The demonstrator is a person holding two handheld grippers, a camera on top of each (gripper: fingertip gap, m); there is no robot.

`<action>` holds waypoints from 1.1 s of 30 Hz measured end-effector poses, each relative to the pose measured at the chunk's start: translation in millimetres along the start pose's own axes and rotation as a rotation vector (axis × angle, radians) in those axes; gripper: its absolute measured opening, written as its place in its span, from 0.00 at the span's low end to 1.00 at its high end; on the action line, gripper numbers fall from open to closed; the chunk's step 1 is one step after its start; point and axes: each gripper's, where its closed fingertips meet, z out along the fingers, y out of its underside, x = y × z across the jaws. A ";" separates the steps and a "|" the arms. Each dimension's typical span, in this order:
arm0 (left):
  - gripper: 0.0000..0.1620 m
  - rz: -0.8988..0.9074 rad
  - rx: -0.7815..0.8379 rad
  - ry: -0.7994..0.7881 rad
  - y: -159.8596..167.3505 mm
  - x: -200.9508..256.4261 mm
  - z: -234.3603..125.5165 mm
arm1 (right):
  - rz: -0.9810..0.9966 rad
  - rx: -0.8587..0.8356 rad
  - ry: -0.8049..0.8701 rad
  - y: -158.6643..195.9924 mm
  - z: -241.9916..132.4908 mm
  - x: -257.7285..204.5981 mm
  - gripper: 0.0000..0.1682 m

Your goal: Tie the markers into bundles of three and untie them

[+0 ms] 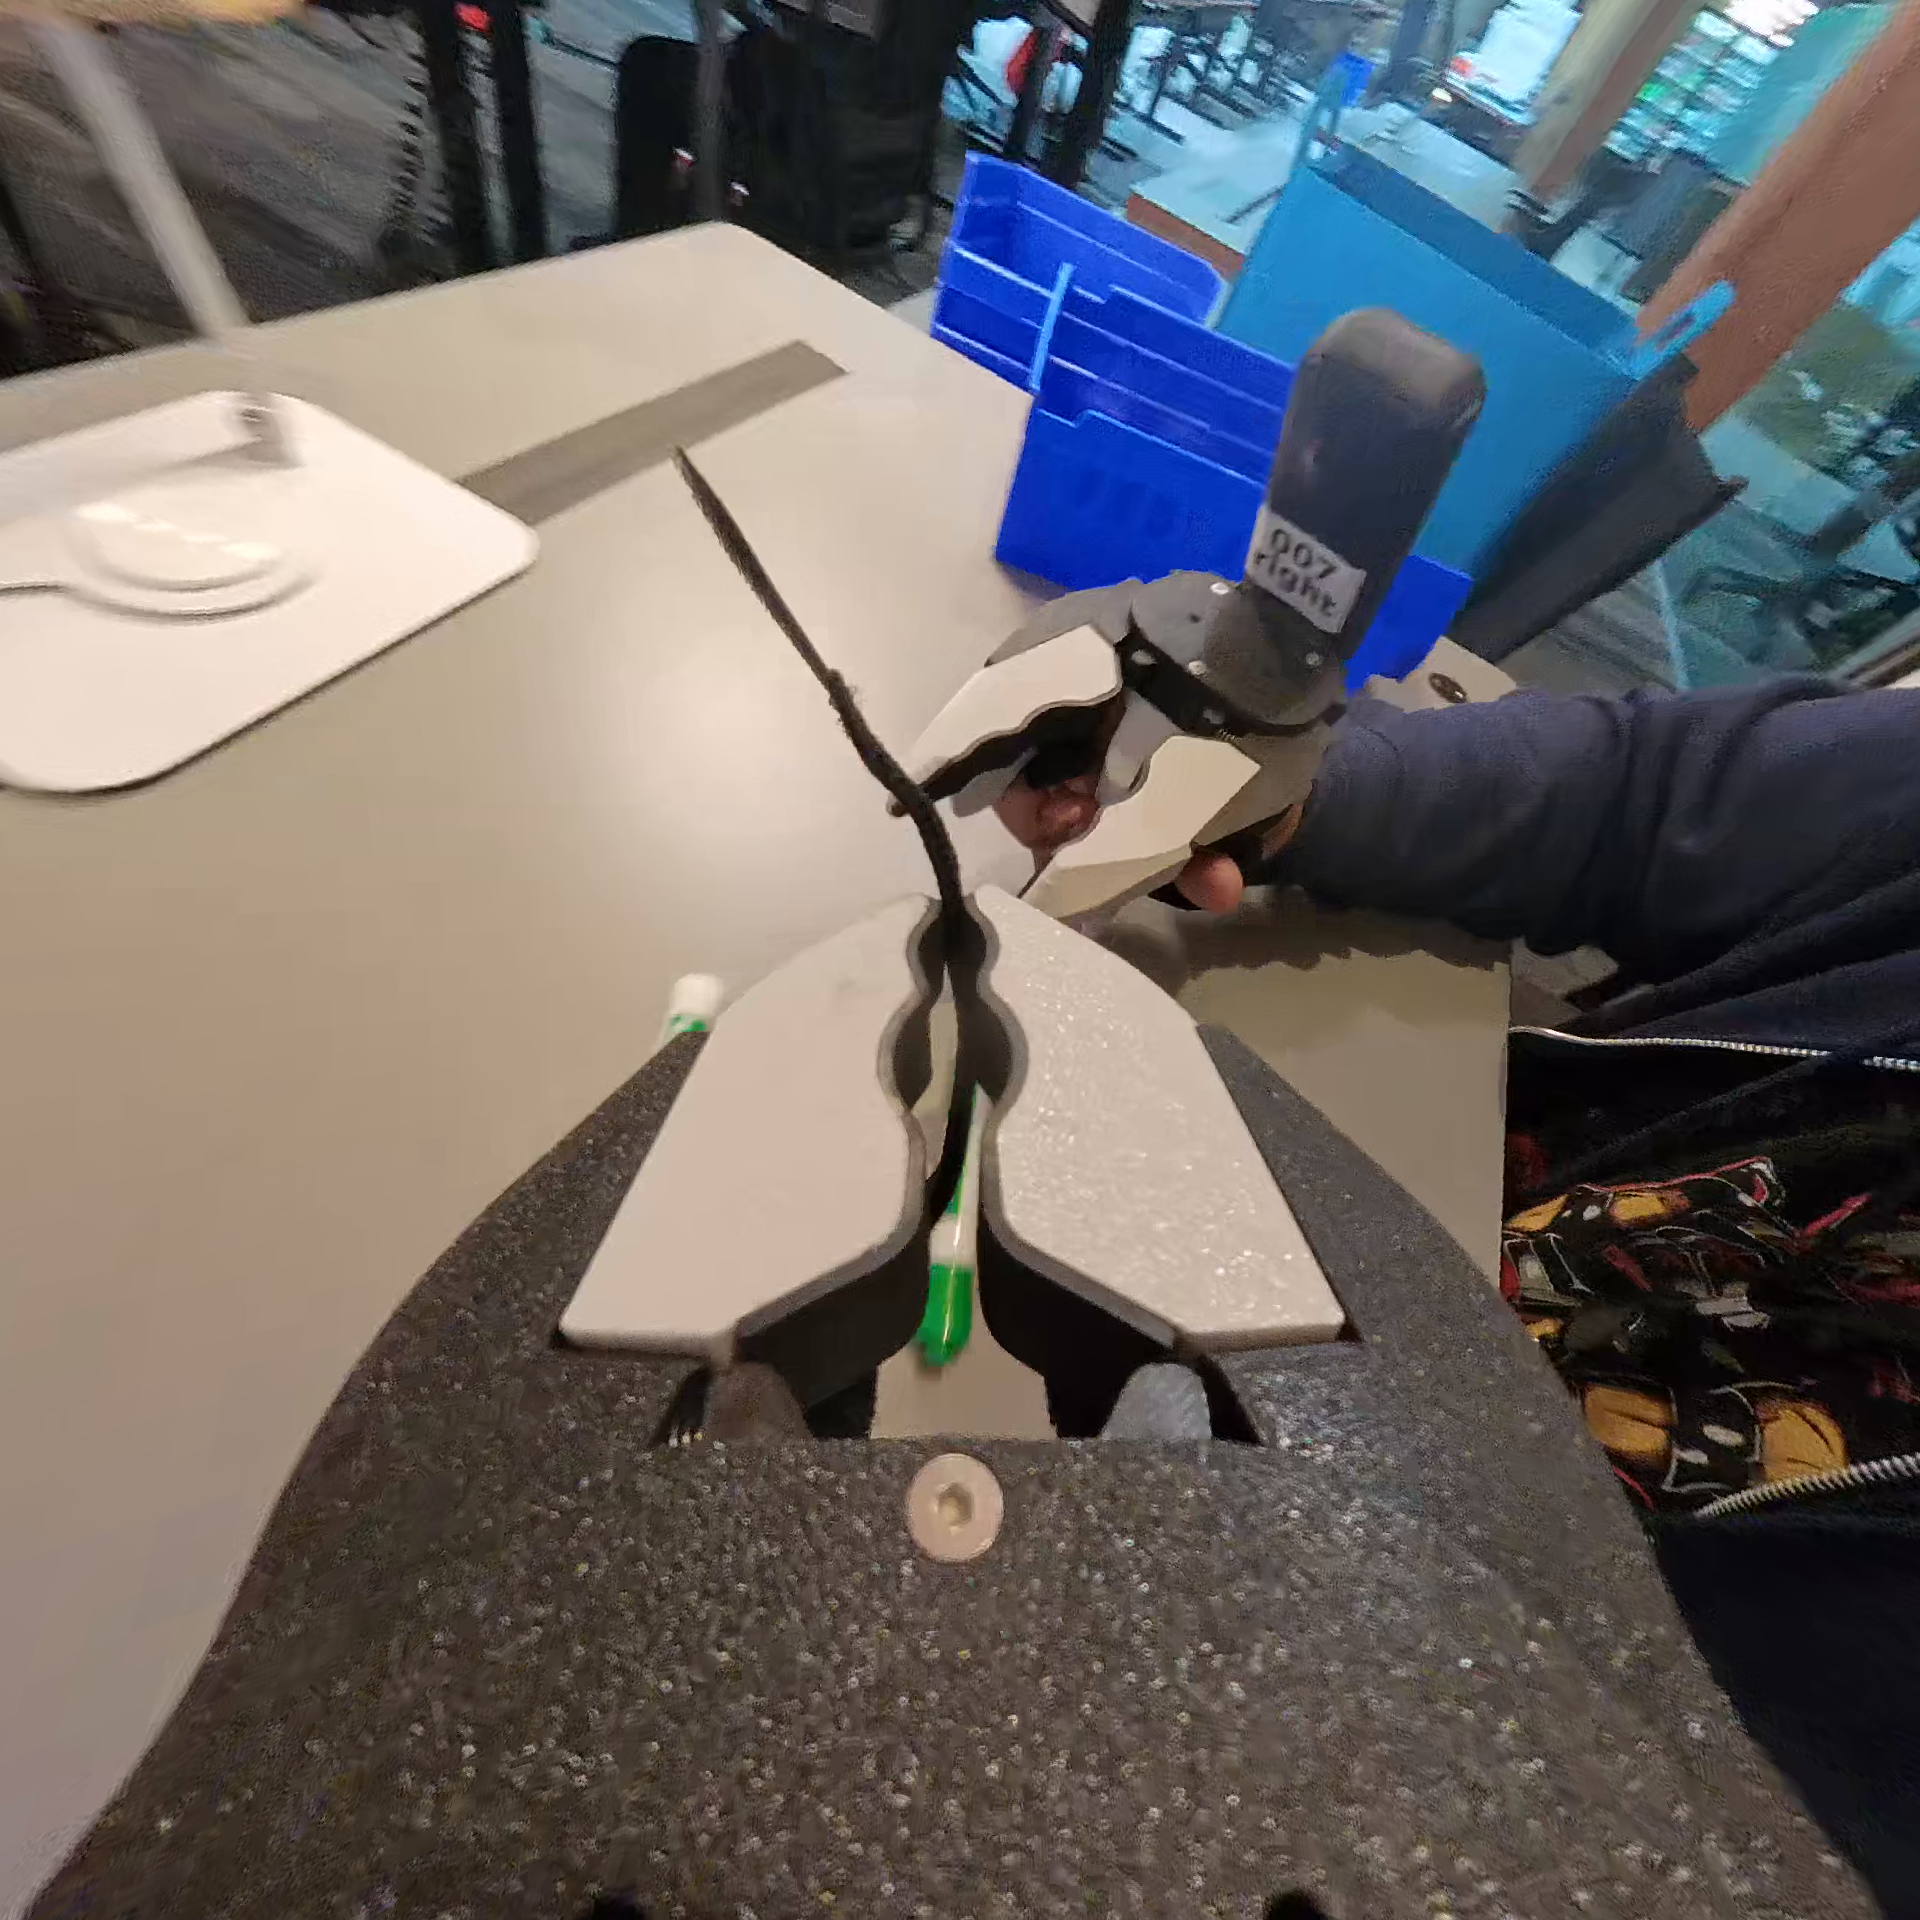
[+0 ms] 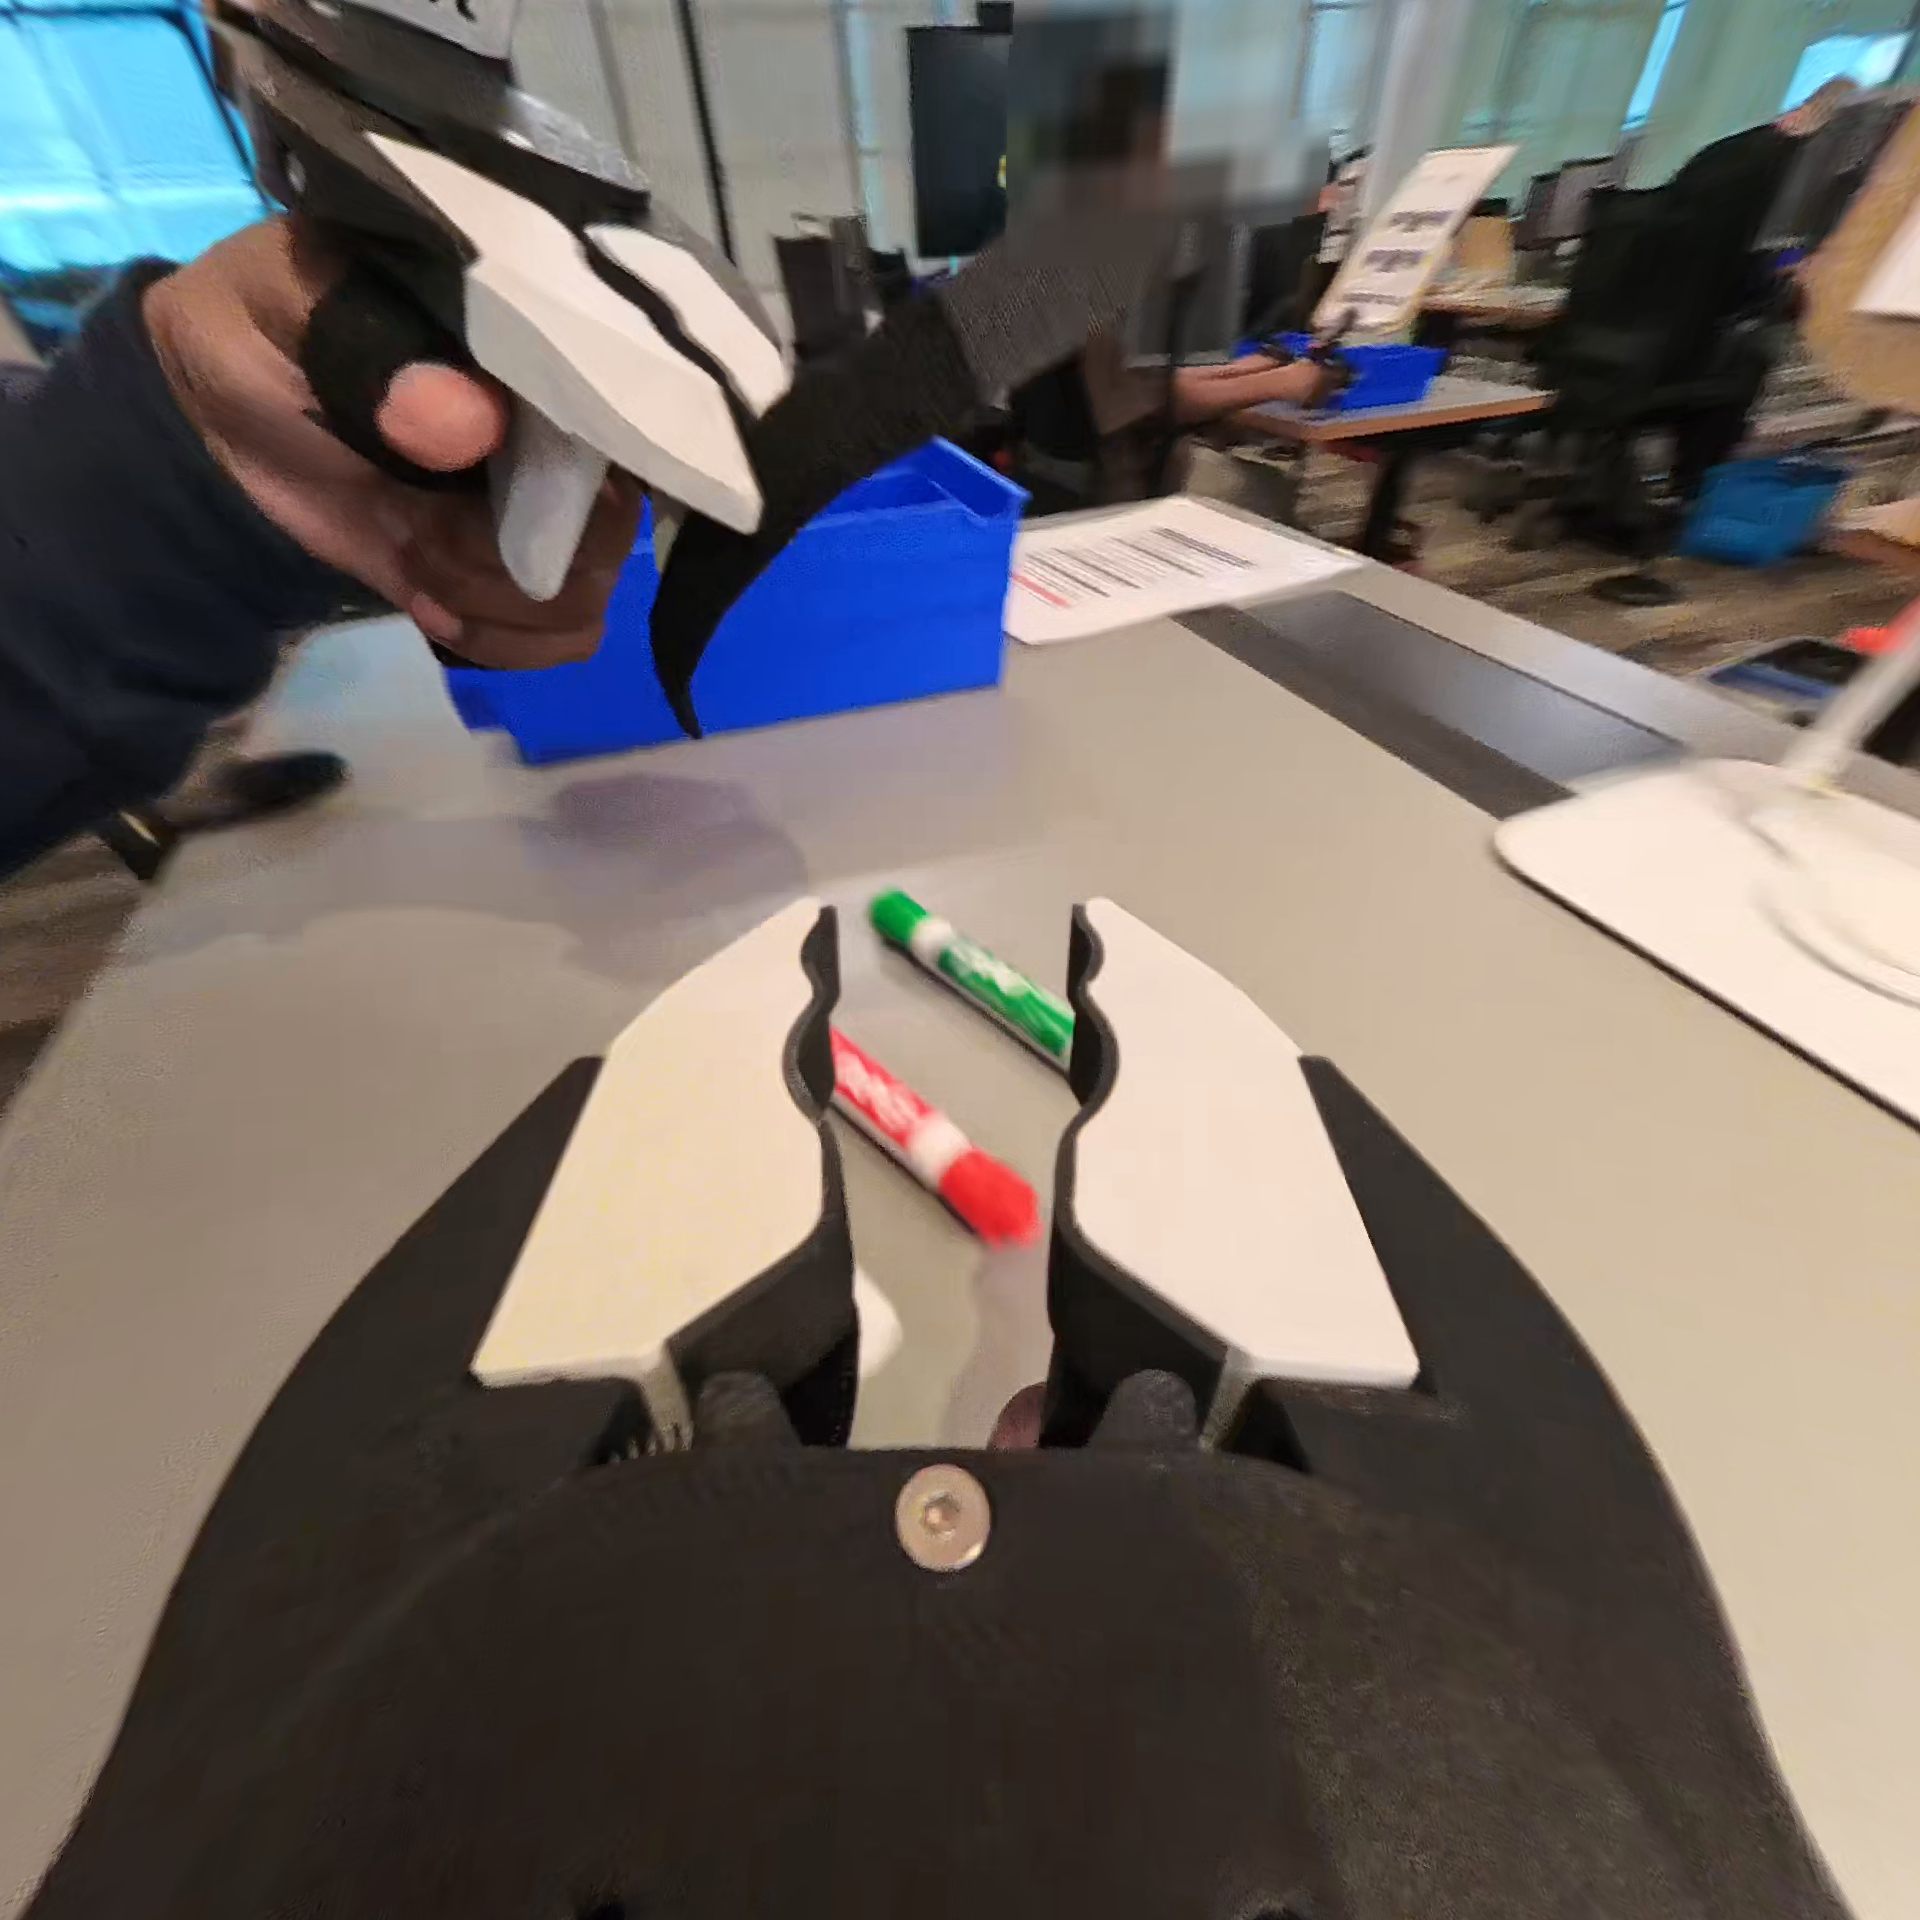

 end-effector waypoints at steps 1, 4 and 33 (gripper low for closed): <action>0.01 0.002 -0.017 0.023 3.1 3.5 22.9 | -0.032 -0.017 0.044 7.9 -18.2 7.8 0.25; 0.01 0.088 -0.159 0.009 26.3 12.5 88.5 | -0.113 -0.061 0.180 24.0 -70.7 30.9 0.25; 0.01 0.145 0.185 0.278 4.7 64.8 156.1 | 0.400 0.174 -0.185 -6.4 -118.8 38.4 0.32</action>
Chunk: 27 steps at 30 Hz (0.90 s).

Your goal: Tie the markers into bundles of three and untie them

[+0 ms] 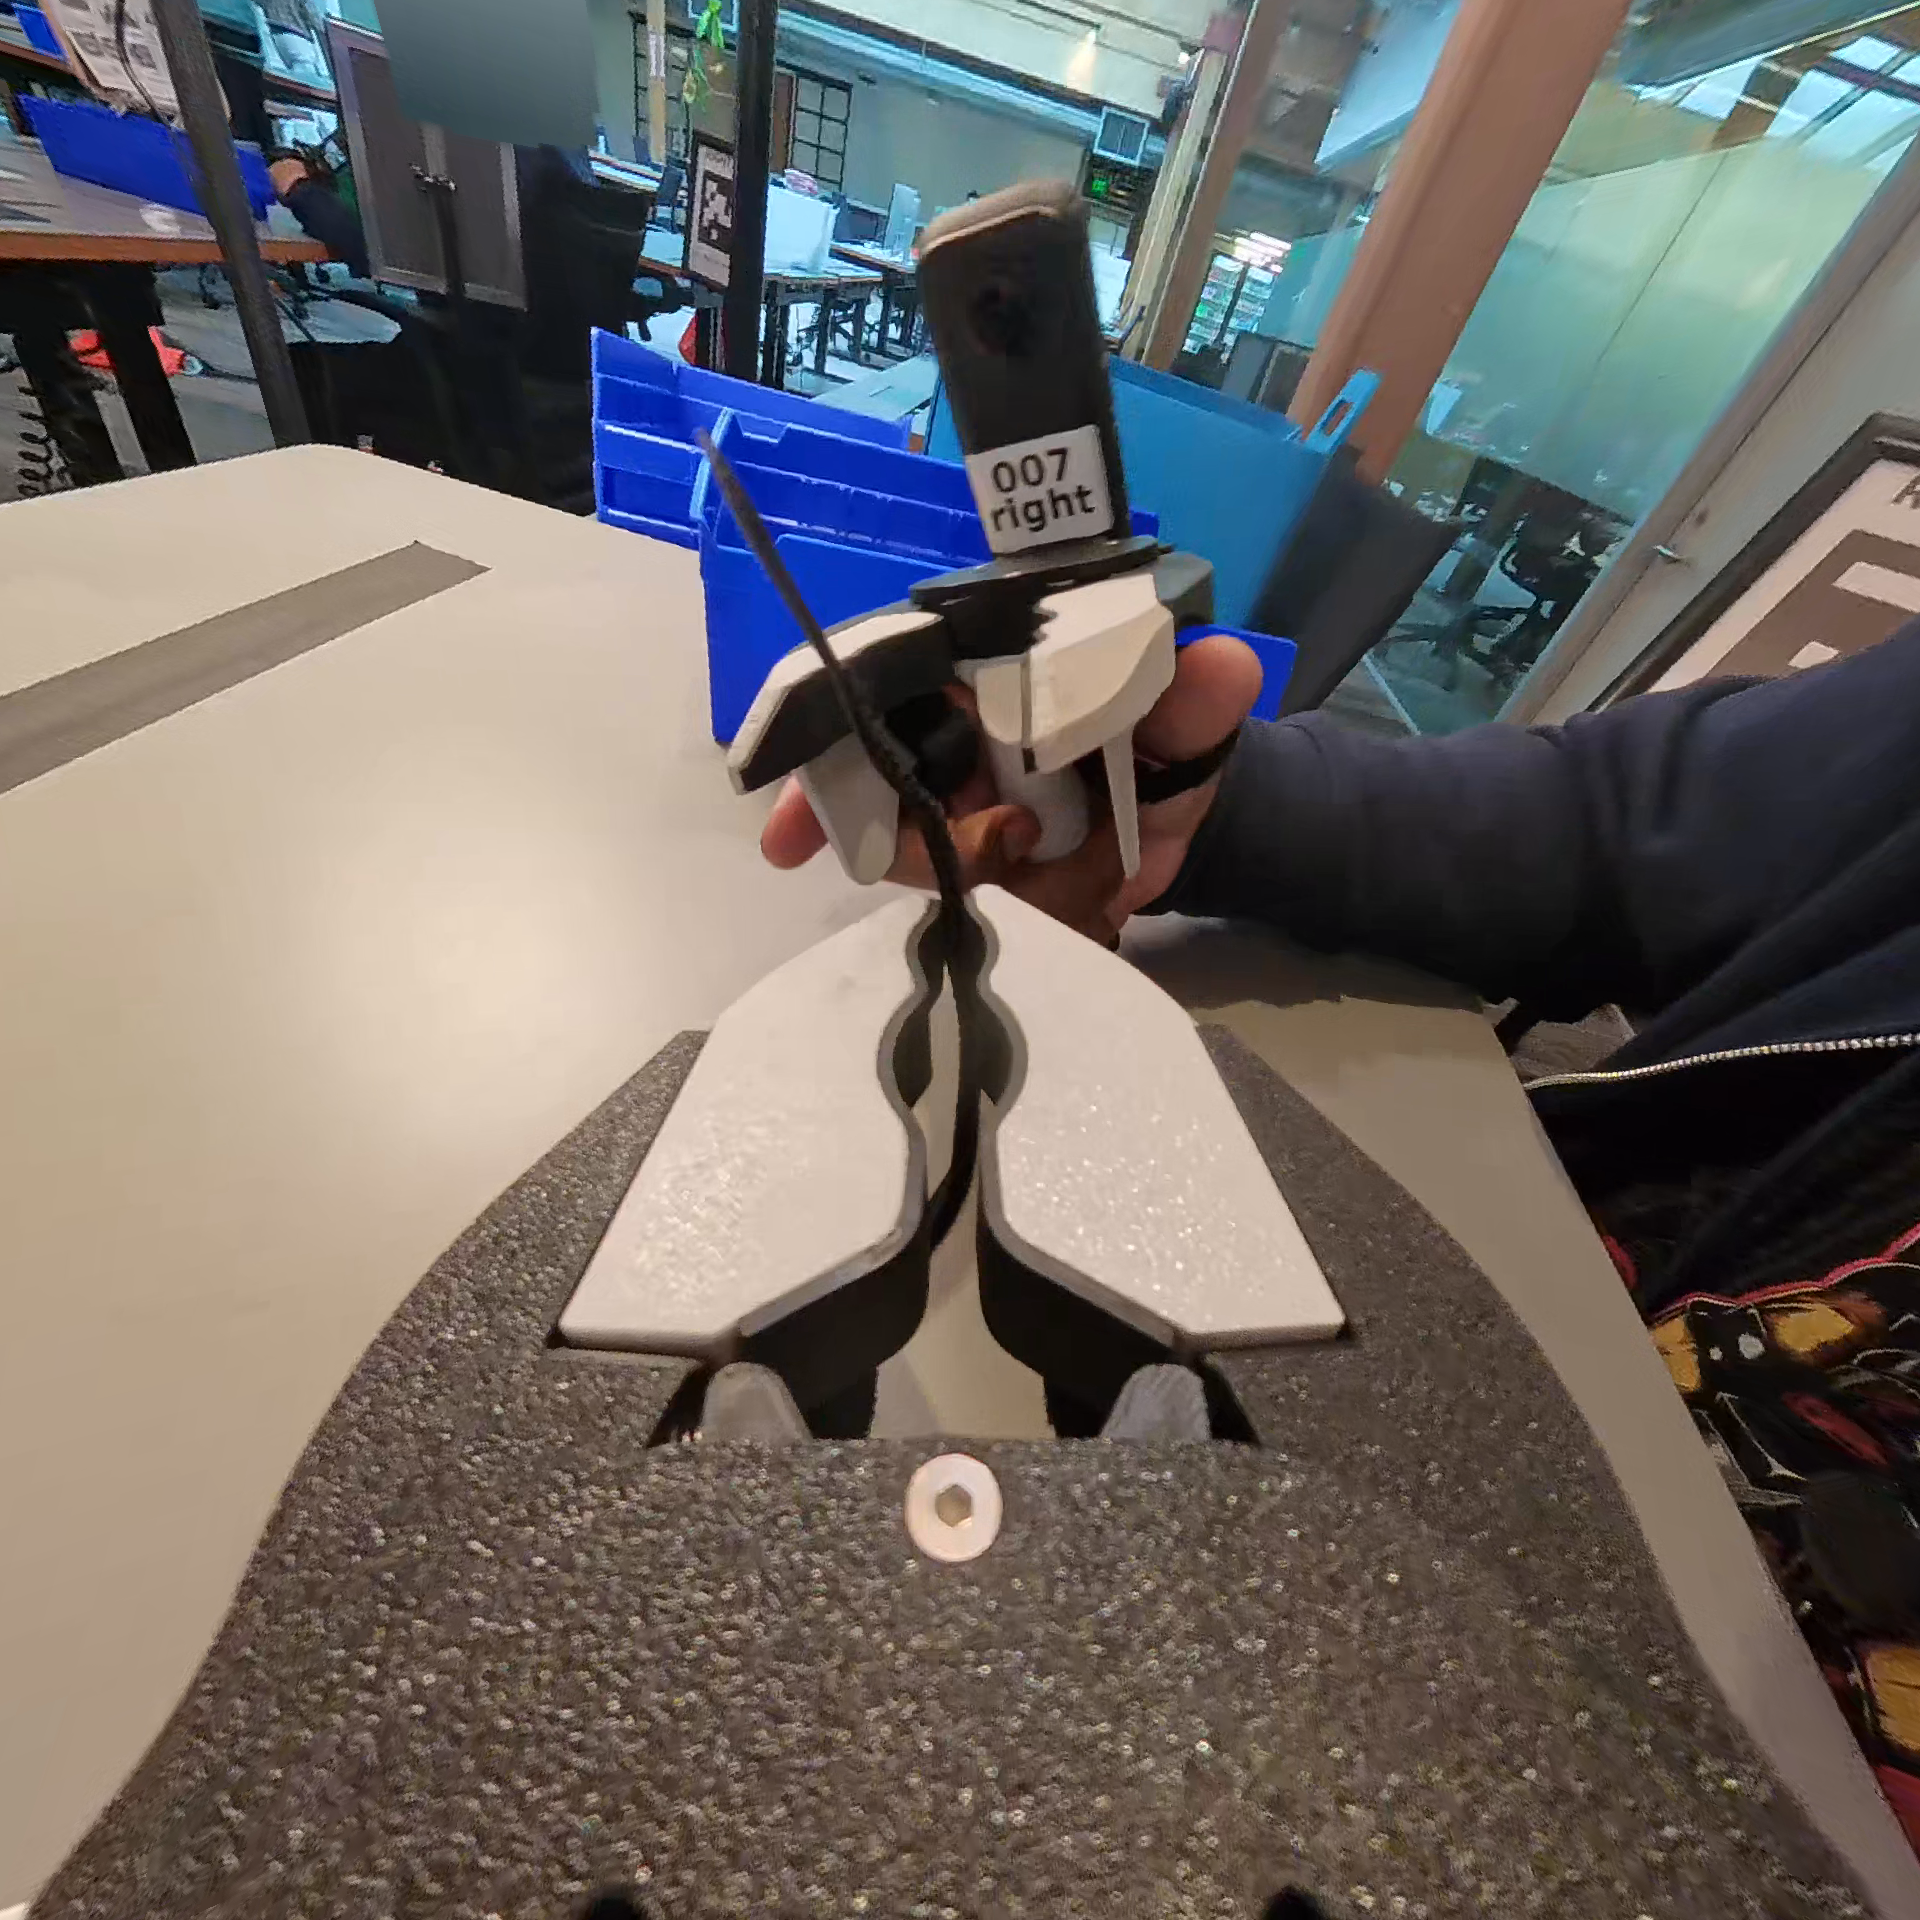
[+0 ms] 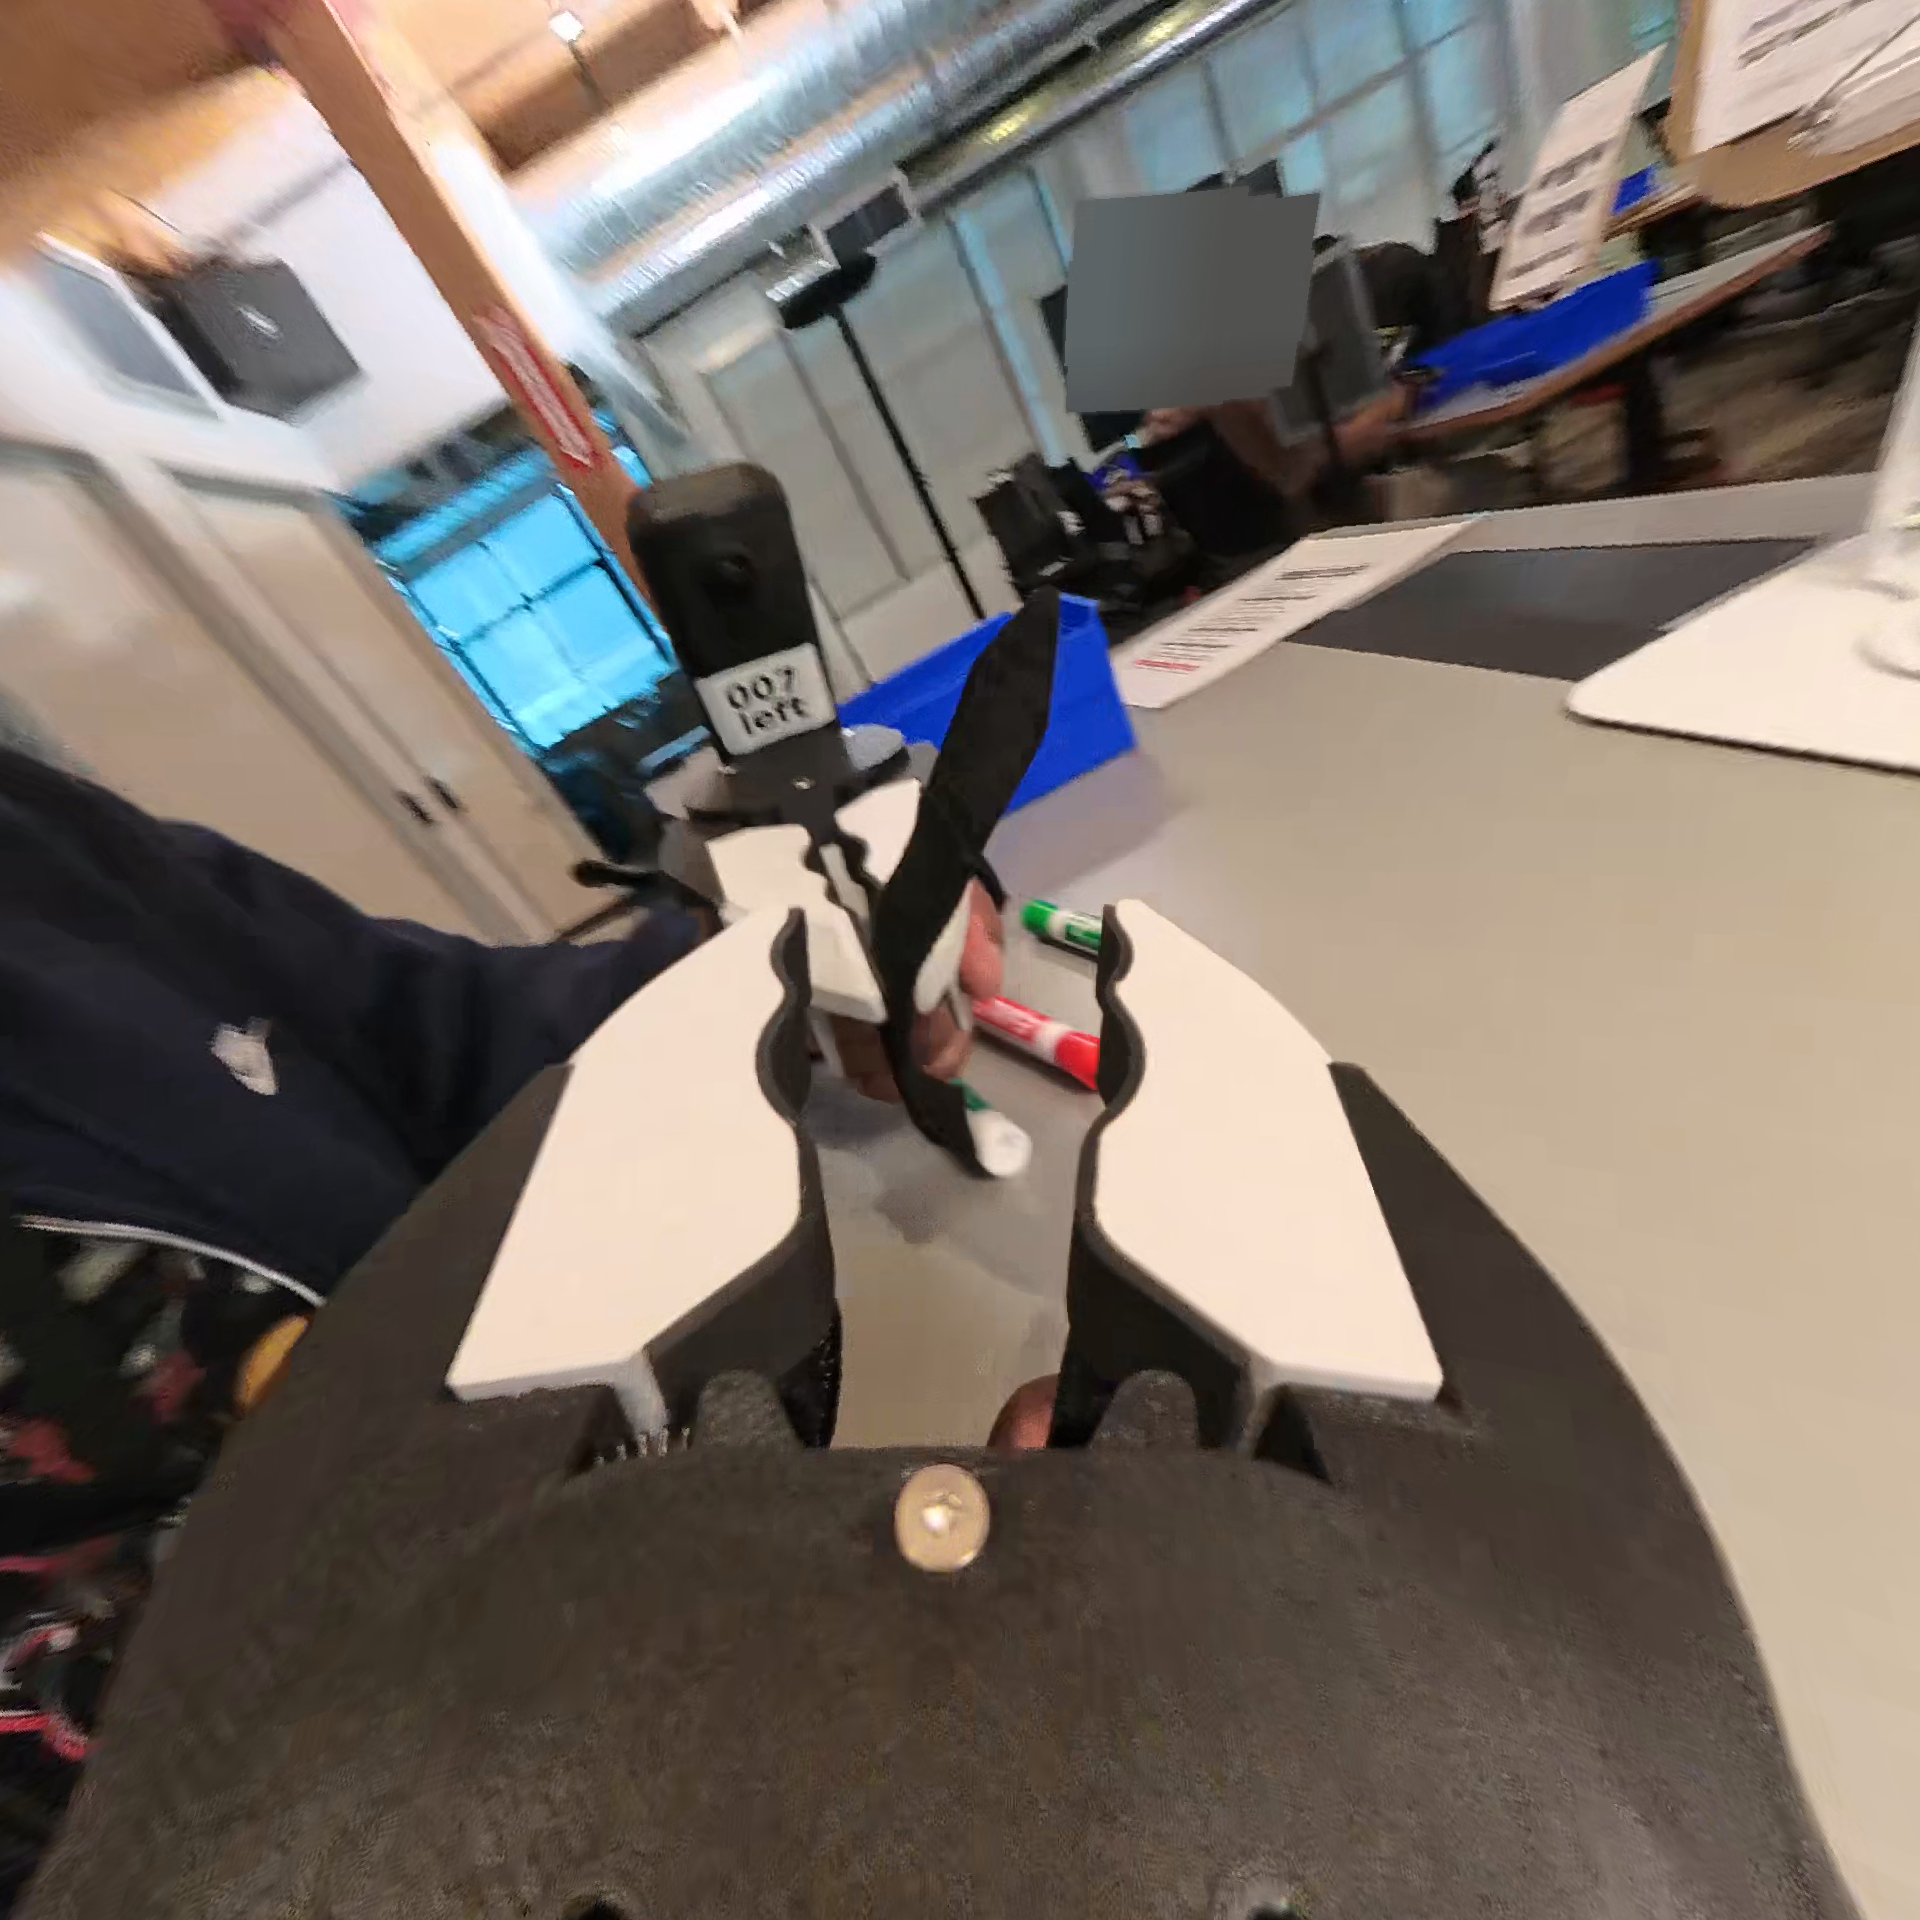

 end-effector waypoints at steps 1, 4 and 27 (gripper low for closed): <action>0.01 0.002 0.002 0.002 -0.6 0.3 -0.9 | 0.043 0.011 -0.034 -2.7 3.4 -2.1 0.30; 0.01 0.029 -0.024 -0.006 1.9 0.6 -1.9 | 0.130 0.055 -0.084 -11.4 8.8 -1.7 0.07; 0.31 0.187 0.000 -0.120 -2.5 -35.5 -60.4 | 0.269 0.315 -0.197 -87.6 25.1 -30.7 0.01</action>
